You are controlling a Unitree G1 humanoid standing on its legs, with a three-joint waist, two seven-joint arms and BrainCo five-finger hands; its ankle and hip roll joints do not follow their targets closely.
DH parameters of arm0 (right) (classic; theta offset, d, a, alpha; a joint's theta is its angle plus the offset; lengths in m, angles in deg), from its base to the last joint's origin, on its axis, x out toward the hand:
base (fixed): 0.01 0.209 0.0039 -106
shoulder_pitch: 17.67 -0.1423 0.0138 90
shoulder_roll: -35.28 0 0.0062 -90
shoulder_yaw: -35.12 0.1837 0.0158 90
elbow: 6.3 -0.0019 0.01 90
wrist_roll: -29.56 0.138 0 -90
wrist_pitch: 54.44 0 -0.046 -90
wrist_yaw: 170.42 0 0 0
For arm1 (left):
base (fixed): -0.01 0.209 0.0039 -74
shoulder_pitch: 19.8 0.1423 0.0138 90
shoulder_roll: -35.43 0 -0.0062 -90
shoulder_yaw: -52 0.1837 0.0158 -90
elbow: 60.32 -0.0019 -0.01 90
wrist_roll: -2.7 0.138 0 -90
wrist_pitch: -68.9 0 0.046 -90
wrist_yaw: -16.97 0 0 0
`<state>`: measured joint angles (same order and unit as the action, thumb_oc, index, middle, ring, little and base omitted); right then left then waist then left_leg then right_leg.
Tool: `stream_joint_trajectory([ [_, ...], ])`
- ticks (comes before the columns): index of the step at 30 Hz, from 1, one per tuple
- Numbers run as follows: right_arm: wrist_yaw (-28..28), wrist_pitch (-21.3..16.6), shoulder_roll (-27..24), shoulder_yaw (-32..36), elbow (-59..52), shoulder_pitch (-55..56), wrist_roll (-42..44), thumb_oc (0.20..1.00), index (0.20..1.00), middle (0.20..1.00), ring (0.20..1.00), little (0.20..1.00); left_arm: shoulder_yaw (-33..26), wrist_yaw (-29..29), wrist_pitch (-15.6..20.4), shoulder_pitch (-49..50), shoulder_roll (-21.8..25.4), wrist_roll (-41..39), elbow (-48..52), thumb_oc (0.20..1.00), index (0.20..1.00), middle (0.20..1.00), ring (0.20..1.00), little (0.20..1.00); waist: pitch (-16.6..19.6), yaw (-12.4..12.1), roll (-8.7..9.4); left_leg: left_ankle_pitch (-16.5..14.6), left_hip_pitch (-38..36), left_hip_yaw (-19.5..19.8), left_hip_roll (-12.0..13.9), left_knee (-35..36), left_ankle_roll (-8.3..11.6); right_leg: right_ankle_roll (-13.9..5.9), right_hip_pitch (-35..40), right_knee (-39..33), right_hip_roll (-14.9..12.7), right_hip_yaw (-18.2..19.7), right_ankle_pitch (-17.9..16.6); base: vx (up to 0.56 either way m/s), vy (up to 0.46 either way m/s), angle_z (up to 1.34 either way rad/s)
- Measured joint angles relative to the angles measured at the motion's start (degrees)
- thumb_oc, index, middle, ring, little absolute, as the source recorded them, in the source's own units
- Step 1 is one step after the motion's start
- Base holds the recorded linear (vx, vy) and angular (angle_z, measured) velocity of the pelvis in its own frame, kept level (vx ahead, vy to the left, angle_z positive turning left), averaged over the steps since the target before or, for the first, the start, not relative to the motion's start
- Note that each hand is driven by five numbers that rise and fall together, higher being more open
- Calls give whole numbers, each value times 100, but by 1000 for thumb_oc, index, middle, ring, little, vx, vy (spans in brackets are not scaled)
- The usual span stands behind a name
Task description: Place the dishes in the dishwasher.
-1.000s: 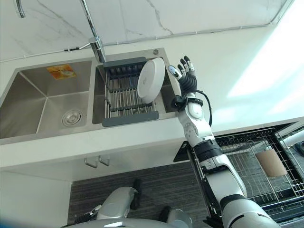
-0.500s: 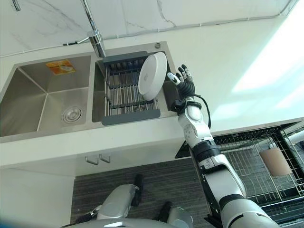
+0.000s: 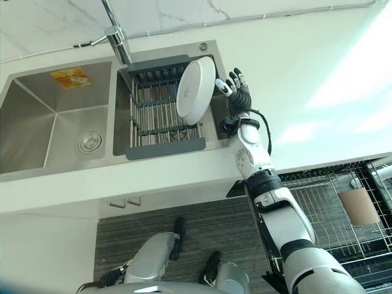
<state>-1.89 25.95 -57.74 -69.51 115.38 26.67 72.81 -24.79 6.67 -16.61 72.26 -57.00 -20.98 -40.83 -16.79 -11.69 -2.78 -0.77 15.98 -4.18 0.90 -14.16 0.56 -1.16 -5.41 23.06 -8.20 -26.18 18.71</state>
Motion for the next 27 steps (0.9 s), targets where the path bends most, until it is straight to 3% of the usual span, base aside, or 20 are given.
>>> stream_joint_trajectory([
  [27, 294, 110, 158, -180, 77, -158, 71, 1000, 1000, 1000, 1000, 1000, 46, -7, -4, -84, 13, -34, 8, 1000, 1000, 1000, 1000, 1000, -116, -57, 1, -2, 8, 47, -20, -4, 2, -5, -27, -1, 2, 48, 1, 2, -5, 0],
])
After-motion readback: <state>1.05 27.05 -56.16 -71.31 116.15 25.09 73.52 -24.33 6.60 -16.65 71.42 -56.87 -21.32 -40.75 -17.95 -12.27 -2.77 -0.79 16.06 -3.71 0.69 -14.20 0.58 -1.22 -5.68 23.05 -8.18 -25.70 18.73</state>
